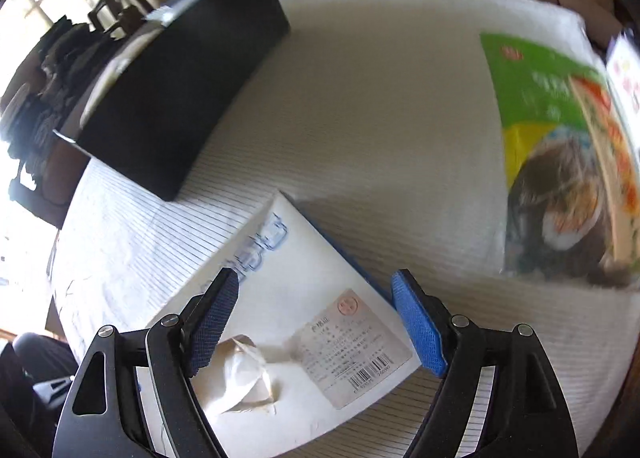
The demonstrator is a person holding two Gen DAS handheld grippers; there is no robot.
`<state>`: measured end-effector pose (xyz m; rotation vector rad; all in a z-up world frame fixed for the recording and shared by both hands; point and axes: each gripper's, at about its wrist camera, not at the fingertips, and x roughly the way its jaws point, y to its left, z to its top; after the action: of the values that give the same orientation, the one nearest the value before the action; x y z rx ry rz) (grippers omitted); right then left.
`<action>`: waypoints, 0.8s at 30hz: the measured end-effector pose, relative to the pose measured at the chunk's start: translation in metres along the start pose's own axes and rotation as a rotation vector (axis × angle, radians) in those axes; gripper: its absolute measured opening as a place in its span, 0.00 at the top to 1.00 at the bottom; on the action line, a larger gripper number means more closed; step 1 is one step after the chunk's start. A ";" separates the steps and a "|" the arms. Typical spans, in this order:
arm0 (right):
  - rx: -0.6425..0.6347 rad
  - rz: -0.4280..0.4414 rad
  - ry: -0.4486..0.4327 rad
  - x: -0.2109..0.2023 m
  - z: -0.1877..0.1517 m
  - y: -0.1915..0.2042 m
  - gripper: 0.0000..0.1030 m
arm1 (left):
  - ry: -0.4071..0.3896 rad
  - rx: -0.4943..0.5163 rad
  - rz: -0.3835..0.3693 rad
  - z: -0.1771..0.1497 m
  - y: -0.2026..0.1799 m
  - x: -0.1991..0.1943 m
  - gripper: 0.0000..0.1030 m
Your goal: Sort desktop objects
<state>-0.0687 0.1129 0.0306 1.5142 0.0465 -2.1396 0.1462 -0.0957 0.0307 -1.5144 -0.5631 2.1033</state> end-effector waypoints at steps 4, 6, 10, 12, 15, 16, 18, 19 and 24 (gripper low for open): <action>0.021 0.000 0.001 -0.006 -0.016 -0.005 0.15 | -0.008 0.011 0.036 0.008 0.003 0.002 0.03; 0.027 0.009 0.000 -0.010 -0.024 -0.007 0.15 | -0.008 0.010 0.034 0.010 0.007 0.001 0.03; 0.084 0.074 -0.026 -0.019 -0.034 -0.017 0.15 | -0.047 -0.002 0.079 0.015 0.019 -0.018 0.03; 0.114 -0.001 -0.064 -0.032 -0.040 -0.020 0.15 | -0.090 -0.003 0.132 0.025 0.028 -0.032 0.02; 0.263 0.000 -0.115 -0.060 -0.068 -0.034 0.15 | -0.102 0.065 0.212 0.046 0.036 -0.039 0.02; 0.306 0.029 -0.126 -0.066 -0.081 -0.036 0.15 | -0.099 0.097 0.243 0.055 0.038 -0.036 0.02; 0.349 0.038 -0.125 -0.072 -0.108 -0.035 0.15 | -0.072 0.148 0.283 0.068 0.040 -0.023 0.02; 0.358 0.040 -0.118 -0.073 -0.118 -0.033 0.15 | -0.049 0.170 0.279 0.070 0.039 -0.015 0.02; 0.349 0.077 -0.084 -0.064 -0.145 -0.015 0.15 | -0.003 0.247 0.260 0.078 0.017 0.015 0.02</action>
<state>0.0671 0.1957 0.0287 1.5795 -0.4281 -2.2297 0.0656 -0.1040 0.0324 -1.5066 -0.1029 2.2688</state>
